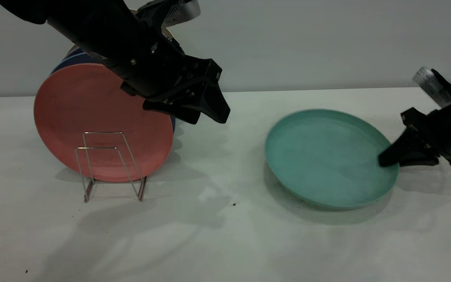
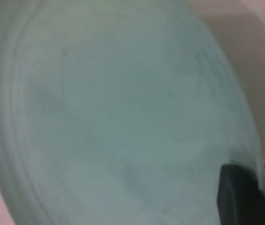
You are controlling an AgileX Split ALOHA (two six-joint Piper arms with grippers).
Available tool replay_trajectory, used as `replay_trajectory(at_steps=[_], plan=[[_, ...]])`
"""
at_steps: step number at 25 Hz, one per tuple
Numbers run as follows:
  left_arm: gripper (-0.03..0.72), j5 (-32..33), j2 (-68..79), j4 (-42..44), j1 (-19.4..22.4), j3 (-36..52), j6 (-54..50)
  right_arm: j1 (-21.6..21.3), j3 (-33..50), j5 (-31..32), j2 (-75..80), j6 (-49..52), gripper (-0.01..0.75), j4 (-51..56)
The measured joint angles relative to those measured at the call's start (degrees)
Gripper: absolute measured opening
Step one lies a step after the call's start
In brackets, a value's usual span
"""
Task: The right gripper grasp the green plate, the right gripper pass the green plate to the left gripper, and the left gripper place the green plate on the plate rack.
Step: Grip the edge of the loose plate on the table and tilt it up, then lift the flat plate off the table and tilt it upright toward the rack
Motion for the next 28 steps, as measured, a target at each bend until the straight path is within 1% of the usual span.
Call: replay_trajectory(at_steps=[2, 5, 10, 13, 15, 16, 18, 21, 22, 23, 26, 28], plan=[[0.537, -0.4, 0.0, -1.4, 0.0, 0.0, 0.0, 0.7, 0.0, 3.1, 0.0, -1.7, 0.017, 1.4], [0.537, -1.4, 0.1, -3.6, 0.0, 0.0, 0.0, 2.6, 0.0, 5.9, -0.2, -3.4, 0.017, 2.8], [0.537, -2.2, 1.2, -6.1, -0.1, 0.0, 0.0, 6.3, 0.0, 7.2, -2.4, -4.7, 0.017, 3.6], [0.513, -2.4, 2.5, -8.6, -0.3, 0.0, 0.0, 8.5, 0.0, 7.5, -3.9, -5.2, 0.017, 3.7], [0.469, -2.8, 3.0, -8.9, -0.4, 0.0, 0.0, 9.3, 0.0, 7.6, -4.8, -5.6, 0.017, 3.7], [0.432, -3.3, 3.1, -9.0, -0.4, 0.0, 0.0, 9.5, 0.0, 7.8, -5.3, -5.7, 0.017, 3.9], [0.332, -3.8, 3.2, -9.2, -0.4, 0.0, 0.0, 9.5, 0.0, 8.2, -6.0, -5.8, 0.017, 3.9], [0.11, -4.0, 3.2, -9.2, -0.4, -0.1, 0.0, 9.5, 0.0, 9.5, -6.1, -5.8, 0.018, 3.7], [0.077, -4.2, 3.2, -9.5, -0.3, -0.2, -0.2, 9.5, 0.0, 9.9, -6.1, -6.0, 0.022, 3.5], [0.059, -4.5, 3.2, -9.7, -0.3, -0.3, -0.2, 9.5, 0.0, 10.1, -6.1, -6.3, 0.026, 3.5], [0.056, -4.7, 3.2, -9.7, -0.3, -0.4, -0.2, 9.4, 0.0, 10.6, -6.1, -6.4, 0.063, 4.0], [0.056, -4.7, 3.2, -9.6, -0.3, -0.4, -0.2, 9.3, 0.0, 11.2, -6.1, -6.0, 0.132, 4.6]])
